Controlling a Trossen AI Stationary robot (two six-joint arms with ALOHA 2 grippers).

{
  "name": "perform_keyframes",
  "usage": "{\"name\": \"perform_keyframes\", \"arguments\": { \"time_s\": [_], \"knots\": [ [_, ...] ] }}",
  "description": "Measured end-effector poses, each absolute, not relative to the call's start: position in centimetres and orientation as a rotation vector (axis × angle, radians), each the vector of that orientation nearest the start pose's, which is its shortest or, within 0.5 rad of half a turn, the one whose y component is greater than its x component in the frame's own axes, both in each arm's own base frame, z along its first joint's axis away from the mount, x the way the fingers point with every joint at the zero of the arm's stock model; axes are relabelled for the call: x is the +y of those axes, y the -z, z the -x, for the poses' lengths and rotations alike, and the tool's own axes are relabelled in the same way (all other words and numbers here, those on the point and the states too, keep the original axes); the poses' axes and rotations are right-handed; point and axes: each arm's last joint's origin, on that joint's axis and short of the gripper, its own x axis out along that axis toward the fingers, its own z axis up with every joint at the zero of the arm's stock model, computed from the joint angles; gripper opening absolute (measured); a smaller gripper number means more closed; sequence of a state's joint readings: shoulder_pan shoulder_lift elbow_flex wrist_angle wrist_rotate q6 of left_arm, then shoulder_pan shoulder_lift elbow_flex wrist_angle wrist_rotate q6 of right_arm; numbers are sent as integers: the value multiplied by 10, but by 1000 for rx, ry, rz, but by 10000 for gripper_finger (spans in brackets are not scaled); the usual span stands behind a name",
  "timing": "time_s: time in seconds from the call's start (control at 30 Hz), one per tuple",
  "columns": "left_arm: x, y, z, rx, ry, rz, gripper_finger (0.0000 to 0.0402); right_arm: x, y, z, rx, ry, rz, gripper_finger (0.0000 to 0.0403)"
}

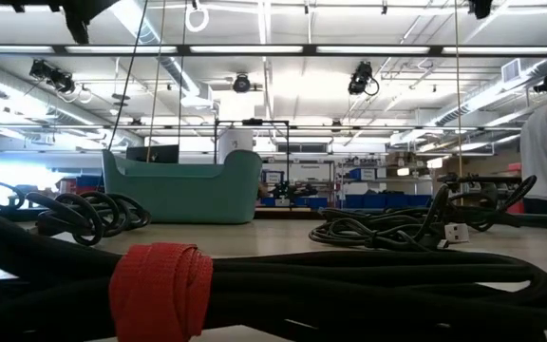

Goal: Pick and place USB-C Cables
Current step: Put the black charger cable into the green bin

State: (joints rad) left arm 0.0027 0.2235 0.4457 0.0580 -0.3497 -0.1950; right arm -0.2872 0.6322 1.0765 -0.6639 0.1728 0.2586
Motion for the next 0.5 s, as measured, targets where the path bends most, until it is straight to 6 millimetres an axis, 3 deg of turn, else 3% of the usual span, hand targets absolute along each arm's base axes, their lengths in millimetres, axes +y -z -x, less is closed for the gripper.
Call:
{"name": "perform_keyframes", "arguments": {
  "time_s": [0.13, 0.27, 0.5],
  "knots": [
    [11, -318, -78, -273, -359, 195, 178, -40, -400, -98, 473, 662, -284, 139],
    [11, -331, -77, -273, -366, 179, 178, -51, -383, -114, 781, 779, -315, 140],
    [11, -334, -77, -269, -365, 185, 179, -85, -350, -152, 1067, 796, -362, 158]
  ]
}}
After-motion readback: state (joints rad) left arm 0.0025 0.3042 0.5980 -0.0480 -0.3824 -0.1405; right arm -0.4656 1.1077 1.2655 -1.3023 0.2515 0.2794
